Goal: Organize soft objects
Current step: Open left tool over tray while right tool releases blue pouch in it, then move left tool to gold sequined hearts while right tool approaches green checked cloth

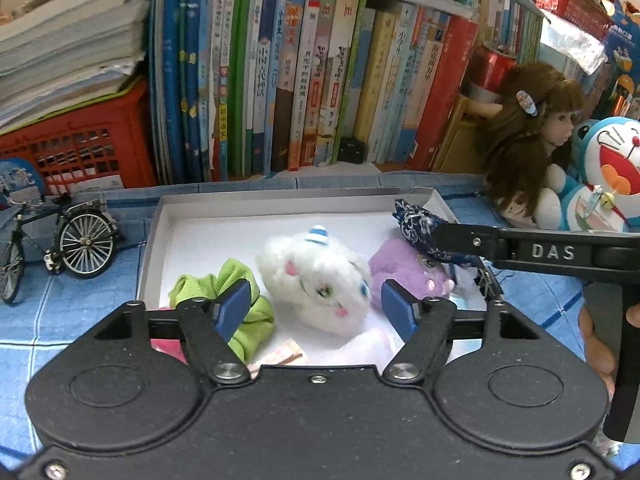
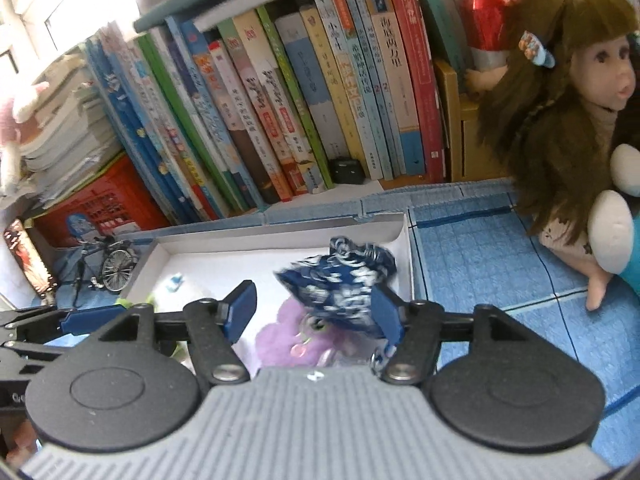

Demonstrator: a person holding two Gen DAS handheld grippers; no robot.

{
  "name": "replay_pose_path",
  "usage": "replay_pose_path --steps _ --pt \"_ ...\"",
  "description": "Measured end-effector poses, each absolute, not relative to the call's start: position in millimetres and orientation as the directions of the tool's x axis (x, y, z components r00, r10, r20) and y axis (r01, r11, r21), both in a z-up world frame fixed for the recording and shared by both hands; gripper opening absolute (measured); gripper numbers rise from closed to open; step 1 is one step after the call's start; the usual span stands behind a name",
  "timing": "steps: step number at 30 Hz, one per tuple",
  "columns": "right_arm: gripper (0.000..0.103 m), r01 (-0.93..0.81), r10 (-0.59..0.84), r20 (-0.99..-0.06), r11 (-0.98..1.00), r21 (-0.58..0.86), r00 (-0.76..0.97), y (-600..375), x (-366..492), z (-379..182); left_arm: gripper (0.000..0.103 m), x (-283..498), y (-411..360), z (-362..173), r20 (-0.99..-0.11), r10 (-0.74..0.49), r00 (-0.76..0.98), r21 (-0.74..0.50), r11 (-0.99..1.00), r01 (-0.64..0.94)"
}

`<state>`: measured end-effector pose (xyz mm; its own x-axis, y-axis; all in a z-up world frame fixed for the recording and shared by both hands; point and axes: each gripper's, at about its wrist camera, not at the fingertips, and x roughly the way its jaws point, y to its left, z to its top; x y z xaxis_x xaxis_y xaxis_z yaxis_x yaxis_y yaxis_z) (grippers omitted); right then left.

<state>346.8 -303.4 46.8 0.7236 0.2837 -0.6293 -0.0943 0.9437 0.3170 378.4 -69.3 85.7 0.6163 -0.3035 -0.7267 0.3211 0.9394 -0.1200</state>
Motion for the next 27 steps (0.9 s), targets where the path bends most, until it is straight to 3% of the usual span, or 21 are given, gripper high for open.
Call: replay_pose_path --steps 27 --pt "0.088 -0.289 0.362 -0.464 0.931 0.222 0.809 -315 171 105 0.080 205 -52 145 -0.576 -0.398 0.714 -0.148 0.910 0.388"
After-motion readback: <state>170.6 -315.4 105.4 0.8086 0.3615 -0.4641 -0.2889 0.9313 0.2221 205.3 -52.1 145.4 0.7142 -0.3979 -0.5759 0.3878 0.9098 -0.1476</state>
